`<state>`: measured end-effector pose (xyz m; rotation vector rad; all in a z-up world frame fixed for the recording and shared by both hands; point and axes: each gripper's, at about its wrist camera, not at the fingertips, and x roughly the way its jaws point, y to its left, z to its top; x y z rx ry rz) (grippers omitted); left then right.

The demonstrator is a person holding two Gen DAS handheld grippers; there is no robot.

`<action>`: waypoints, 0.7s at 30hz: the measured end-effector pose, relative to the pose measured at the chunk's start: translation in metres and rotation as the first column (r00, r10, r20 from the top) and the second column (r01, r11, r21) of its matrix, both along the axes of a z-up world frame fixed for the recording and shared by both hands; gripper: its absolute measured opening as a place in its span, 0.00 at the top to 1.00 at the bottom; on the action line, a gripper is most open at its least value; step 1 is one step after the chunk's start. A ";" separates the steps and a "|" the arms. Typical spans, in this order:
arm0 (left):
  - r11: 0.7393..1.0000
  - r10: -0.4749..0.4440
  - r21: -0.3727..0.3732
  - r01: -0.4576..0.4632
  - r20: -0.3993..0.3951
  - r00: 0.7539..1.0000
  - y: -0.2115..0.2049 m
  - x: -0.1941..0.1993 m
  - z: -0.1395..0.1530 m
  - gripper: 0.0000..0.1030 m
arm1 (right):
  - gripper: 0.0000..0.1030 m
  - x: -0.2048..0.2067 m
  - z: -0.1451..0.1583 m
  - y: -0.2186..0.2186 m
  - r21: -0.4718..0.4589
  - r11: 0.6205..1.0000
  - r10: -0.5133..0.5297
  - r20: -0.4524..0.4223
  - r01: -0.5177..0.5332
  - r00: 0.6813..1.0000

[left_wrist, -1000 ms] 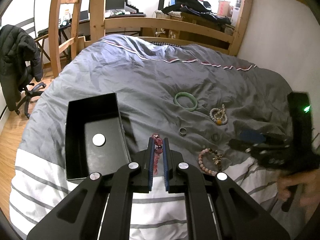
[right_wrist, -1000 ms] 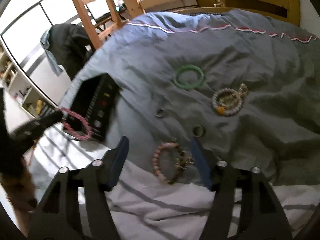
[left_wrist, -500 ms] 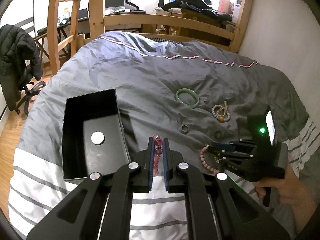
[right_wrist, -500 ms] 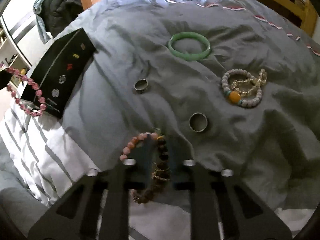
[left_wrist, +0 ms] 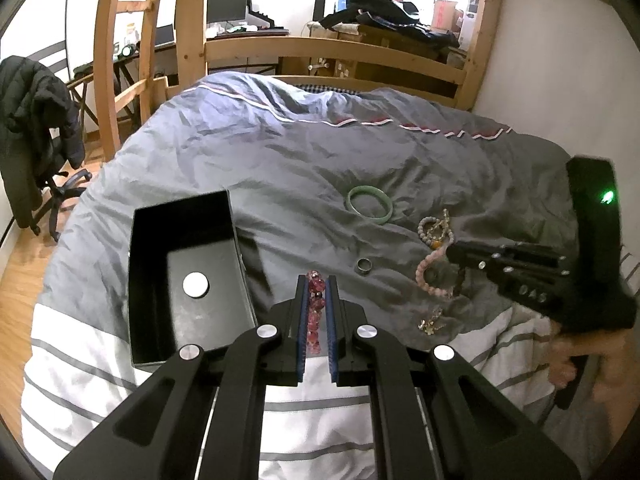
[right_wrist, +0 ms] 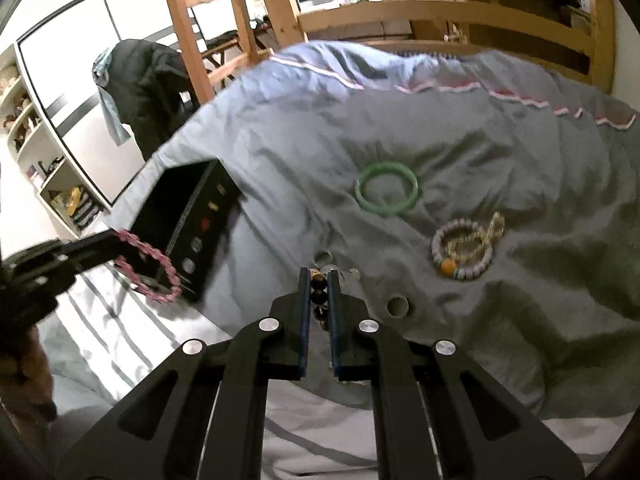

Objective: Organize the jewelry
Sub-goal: 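Carry both held bracelets toward the open black box with both tools, then lower both bracelets into the black box and open both tools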

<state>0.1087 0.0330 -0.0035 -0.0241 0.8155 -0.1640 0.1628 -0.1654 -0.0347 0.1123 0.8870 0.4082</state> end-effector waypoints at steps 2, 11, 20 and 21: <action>1.000 -0.002 0.012 0.002 0.009 1.000 0.001 0.001 0.004 0.92 | 0.91 0.000 0.010 0.004 0.012 1.000 0.008 0.011 -0.008 1.000; 0.999 0.031 0.030 -0.032 0.037 0.999 0.028 0.013 0.022 0.92 | 0.91 0.009 0.038 0.039 0.049 0.997 0.065 0.041 -0.067 0.997; 0.994 0.103 0.044 -0.104 0.023 0.994 0.066 0.027 0.019 0.92 | 0.91 0.025 0.042 0.091 0.099 0.987 0.126 0.037 -0.129 0.991; 0.993 0.111 0.047 -0.112 0.018 0.994 0.070 0.028 0.017 0.92 | 0.91 0.027 0.041 0.101 0.112 0.983 0.141 0.034 -0.144 0.989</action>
